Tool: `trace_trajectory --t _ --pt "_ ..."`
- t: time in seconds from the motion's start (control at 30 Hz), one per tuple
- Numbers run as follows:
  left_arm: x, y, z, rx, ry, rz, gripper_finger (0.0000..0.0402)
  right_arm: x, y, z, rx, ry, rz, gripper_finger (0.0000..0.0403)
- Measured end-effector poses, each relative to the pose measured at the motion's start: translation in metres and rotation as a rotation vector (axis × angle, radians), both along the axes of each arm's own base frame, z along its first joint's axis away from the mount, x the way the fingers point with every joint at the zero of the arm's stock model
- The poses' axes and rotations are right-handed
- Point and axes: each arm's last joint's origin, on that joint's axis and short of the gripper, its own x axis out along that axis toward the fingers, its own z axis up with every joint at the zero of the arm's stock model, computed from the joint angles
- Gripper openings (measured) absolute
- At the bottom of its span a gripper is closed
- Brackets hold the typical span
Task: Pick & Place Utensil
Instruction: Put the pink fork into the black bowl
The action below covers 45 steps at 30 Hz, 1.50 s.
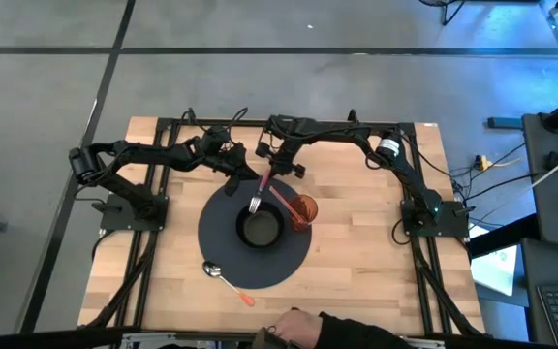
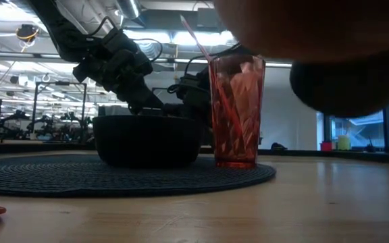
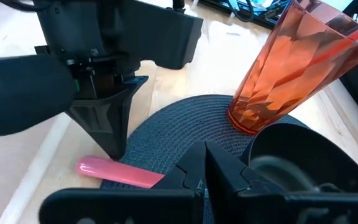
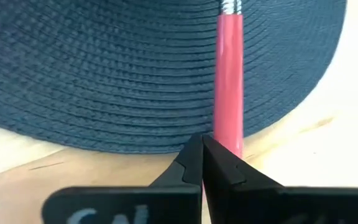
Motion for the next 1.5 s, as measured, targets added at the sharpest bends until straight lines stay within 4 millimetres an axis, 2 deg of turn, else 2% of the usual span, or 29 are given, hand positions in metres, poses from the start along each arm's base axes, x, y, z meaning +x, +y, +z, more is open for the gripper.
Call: trace_trajectory --t 0.33,0.43,0.6,0.83,0.97,1.1,1.3,1.4,1.5 --pt "0.0 0.001 0.0 0.009 0.0 0.0 0.0004 0.004 -0.002 0.015 0.012 -0.004 -0.012 0.0001" --pt "0.0 0.001 0.0 0.009 0.001 0.0 0.0004 0.003 -0.002 0.015 0.008 0.002 -0.012 0.0015" --pt "-0.001 0.0 -0.001 0.013 0.005 -0.003 0.0004 0.008 0.007 0.014 -0.084 0.026 -0.003 0.0084" --pt "-0.001 0.0 -0.001 0.029 0.003 -0.011 0.0004 0.014 0.013 0.015 -0.063 -0.008 -0.007 0.0214" --pt "-0.001 0.0 -0.001 0.024 0.01 -0.011 0.0004 0.017 0.011 0.017 -0.073 -0.045 -0.022 0.0249" --pt "-0.001 0.0 -0.002 0.021 0.015 -0.012 0.0004 0.02 0.01 0.009 -0.077 -0.048 -0.022 0.0242" --pt "-0.001 0.0 -0.002 0.032 0.014 -0.017 0.0004 0.024 0.011 -0.005 -0.116 -0.032 -0.012 0.0206" --pt "-0.001 0.0 -0.002 0.035 0.014 -0.019 0.0004 0.025 0.012 -0.005 -0.12 -0.026 -0.021 0.0177" --pt "-0.001 0.0 -0.002 0.038 0.013 -0.02 0.0004 0.024 0.011 -0.006 -0.138 -0.018 -0.024 0.0132"
